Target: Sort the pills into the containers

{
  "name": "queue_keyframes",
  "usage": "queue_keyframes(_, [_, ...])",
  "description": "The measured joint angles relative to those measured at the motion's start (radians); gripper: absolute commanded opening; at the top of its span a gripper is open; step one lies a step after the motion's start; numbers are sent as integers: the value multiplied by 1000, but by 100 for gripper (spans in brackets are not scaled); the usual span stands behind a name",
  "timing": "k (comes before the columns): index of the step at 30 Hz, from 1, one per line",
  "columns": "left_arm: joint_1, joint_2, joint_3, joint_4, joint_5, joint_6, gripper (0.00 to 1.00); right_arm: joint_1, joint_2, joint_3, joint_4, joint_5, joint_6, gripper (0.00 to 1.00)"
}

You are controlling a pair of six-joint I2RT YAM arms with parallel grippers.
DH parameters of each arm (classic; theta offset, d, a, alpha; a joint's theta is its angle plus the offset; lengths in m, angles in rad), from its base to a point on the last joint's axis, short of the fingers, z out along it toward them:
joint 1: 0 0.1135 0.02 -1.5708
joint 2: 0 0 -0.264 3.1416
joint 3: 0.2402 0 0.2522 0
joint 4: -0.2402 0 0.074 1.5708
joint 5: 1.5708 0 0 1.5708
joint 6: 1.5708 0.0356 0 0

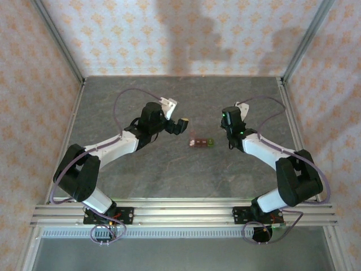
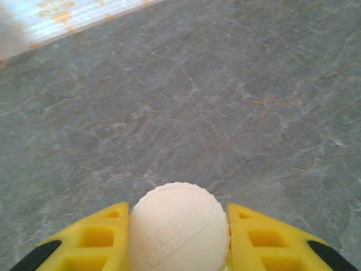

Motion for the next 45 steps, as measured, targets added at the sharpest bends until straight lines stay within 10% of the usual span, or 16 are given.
queue_keyframes(32, [0, -75, -179, 280, -172, -91, 100, -2, -57, -52, -51, 16, 109, 75])
queue_keyframes(41, [0, -74, -113, 228, -171, -98, 98, -3, -158, 186, -212, -287, -3, 75])
queue_keyframes(45, [0, -53, -79, 197, -172, -111, 79, -3, -120, 249, -310, -452, -38, 75])
